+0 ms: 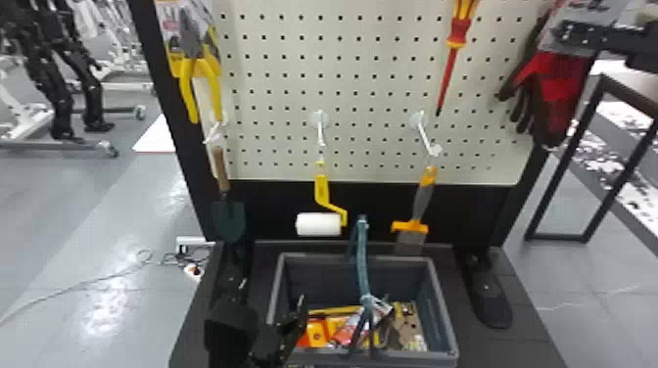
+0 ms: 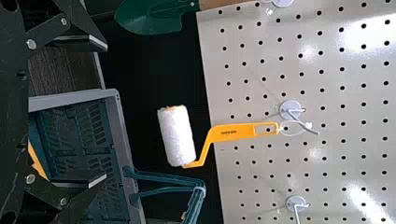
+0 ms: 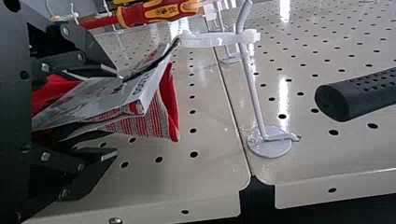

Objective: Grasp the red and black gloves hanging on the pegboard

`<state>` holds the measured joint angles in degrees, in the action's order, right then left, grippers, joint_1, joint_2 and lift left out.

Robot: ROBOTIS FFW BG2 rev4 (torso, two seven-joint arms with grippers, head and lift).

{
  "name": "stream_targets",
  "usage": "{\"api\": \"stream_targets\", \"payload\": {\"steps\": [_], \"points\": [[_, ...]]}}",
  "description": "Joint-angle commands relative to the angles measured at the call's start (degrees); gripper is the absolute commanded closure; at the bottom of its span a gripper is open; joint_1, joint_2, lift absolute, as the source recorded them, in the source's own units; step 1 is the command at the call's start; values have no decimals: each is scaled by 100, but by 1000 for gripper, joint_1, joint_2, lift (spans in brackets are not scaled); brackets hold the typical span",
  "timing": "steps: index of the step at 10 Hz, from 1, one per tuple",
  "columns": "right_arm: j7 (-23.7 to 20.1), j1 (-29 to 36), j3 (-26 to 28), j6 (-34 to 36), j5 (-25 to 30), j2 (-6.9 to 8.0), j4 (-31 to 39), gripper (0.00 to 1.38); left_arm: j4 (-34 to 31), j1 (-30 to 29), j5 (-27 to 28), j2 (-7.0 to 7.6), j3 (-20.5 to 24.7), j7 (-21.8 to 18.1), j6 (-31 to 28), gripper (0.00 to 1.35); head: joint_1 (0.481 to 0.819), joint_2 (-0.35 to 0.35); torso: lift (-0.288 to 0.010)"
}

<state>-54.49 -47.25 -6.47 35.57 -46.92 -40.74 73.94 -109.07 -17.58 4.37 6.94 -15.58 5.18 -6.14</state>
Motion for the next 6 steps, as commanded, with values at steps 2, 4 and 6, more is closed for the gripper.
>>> {"api": "stream_targets", "payload": {"steps": [2, 4, 6], "points": [[-1, 66, 49, -120, 60, 40, 41, 1194, 0, -9, 2, 0, 3, 0, 8, 317, 549, 0, -100], [43, 137, 102, -120, 122, 66, 129, 1285, 0, -9, 2, 0, 3, 0, 8, 317, 549, 0, -100], [43, 181, 155, -120, 87, 84, 120, 1285, 0, -9, 2, 0, 11, 0, 8, 317, 549, 0, -100]]}}
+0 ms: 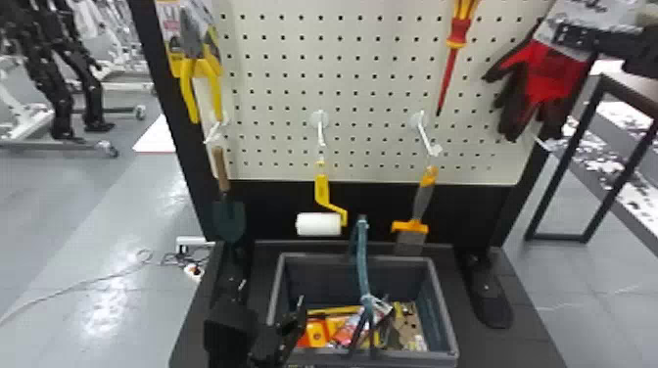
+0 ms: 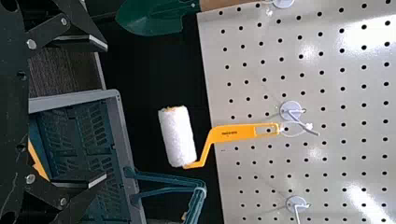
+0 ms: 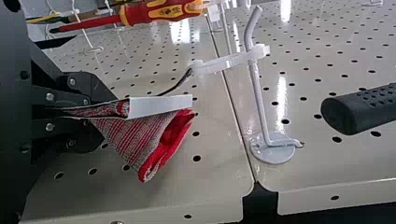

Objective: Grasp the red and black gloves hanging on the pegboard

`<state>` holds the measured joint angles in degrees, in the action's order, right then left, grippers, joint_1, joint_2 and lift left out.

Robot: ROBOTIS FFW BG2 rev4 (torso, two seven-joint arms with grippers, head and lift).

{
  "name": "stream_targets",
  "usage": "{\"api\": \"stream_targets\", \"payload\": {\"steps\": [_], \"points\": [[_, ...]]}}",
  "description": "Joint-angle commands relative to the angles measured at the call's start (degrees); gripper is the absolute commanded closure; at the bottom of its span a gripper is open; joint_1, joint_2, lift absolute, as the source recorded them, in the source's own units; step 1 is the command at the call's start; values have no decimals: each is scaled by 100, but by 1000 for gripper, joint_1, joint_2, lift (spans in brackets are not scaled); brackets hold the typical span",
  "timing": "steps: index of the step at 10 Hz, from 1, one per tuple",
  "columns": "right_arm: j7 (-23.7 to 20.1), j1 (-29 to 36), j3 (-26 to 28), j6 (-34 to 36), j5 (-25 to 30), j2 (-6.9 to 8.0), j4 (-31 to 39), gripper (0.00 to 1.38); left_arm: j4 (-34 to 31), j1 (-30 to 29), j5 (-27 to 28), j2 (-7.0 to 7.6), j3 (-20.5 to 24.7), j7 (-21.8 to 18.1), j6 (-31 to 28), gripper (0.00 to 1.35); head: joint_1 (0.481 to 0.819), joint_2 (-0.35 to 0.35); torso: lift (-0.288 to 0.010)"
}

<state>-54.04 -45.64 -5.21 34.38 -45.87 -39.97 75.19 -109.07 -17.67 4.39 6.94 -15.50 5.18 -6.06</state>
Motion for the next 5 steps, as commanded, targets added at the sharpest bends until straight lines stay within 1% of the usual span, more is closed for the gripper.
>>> {"api": "stream_targets", "payload": {"steps": [1, 5], "points": [[7, 38, 55, 7, -19, 6, -5, 1285, 0, 0, 0, 0, 3, 0, 0, 317, 549, 0, -100], [7, 38, 64, 25, -27, 6, 22, 1285, 0, 0, 0, -9, 3, 0, 0, 317, 549, 0, -100]]}}
